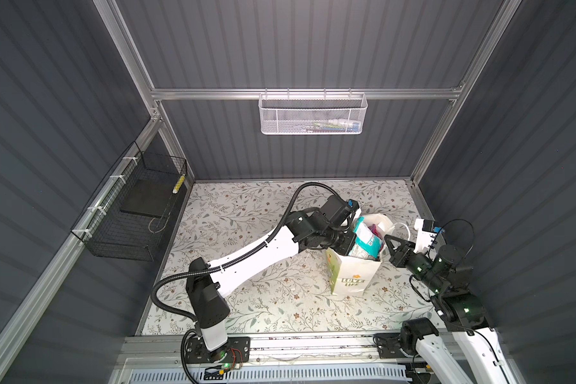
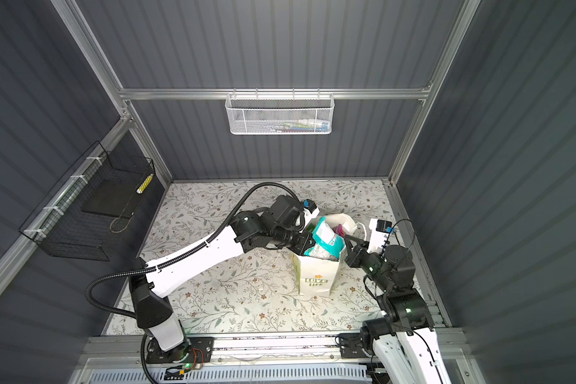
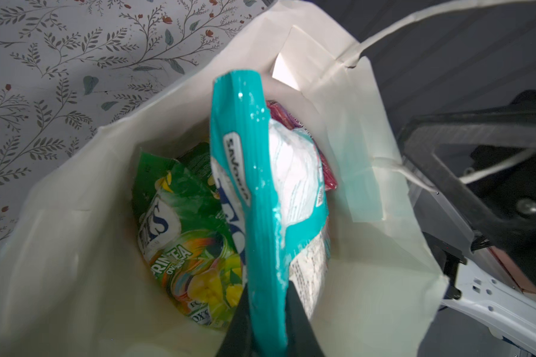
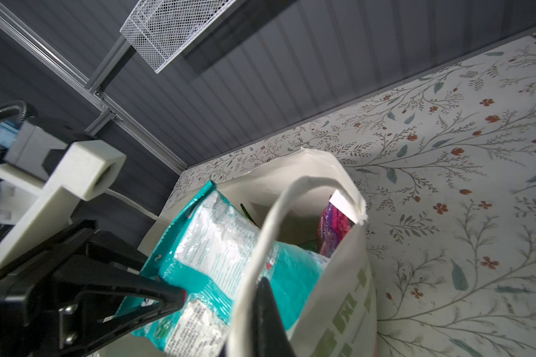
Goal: Place the snacks into the paper bag
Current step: 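Lower the teal packet into the bag opening with the left gripper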
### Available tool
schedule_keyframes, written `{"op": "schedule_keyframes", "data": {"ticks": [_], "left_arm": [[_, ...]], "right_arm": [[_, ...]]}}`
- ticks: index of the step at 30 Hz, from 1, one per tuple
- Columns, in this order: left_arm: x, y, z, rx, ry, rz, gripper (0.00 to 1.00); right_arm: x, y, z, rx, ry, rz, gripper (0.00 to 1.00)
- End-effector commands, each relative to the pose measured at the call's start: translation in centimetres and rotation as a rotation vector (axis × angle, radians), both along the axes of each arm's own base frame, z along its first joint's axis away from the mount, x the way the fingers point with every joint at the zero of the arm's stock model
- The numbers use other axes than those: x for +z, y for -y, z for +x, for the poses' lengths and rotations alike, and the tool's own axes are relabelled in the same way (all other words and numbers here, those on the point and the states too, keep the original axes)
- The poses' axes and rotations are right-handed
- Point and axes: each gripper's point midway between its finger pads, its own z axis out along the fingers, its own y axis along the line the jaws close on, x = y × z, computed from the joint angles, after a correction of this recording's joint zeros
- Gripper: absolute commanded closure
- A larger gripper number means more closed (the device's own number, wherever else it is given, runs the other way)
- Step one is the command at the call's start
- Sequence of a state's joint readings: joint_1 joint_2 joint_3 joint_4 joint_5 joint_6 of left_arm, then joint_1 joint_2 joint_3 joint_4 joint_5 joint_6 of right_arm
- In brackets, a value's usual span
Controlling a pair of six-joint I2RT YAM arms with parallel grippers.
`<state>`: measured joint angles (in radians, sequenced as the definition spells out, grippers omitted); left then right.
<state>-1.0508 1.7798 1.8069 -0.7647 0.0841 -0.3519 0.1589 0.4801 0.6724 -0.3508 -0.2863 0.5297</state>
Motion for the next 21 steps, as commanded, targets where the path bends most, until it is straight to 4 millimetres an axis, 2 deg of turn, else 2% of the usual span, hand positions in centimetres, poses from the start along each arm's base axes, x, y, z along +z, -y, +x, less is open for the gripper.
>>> {"op": "schedule_keyframes", "data": {"ticks": [1, 4, 7, 13, 18, 21], "left_arm": [[-1.9, -1.2, 0.5, 0.054, -0.006, 0.117, 0.89], [-1.5, -1.2, 0.6, 0.058, 0.002, 0.114, 0.76], [0.2, -1.3, 0.3, 0.050, 0.015, 0.059, 0.66], [3.3, -2.9, 0.1, 0.073, 0.078, 0.012, 0.47], [6.8, -4.3, -0.2, 0.086, 0.135, -0.053, 0.39], [8.8, -4.0, -0.5, 0.067, 0.147, -0.108, 0.38]], "right_arm": [[1.0, -0.7, -0.4, 0.045, 0.048, 0.003, 0.98], [0.8, -0.6, -0.3, 0.036, 0.041, 0.000, 0.98], [0.4, -0.4, 0.0, 0.023, 0.024, -0.004, 0.98], [0.2, 0.0, 0.1, -0.001, 0.014, -0.008, 0.98], [0.0, 0.1, 0.1, -0.007, 0.007, -0.012, 0.98], [0.2, 0.2, 0.0, -0.013, 0.013, -0.013, 0.98]]}}
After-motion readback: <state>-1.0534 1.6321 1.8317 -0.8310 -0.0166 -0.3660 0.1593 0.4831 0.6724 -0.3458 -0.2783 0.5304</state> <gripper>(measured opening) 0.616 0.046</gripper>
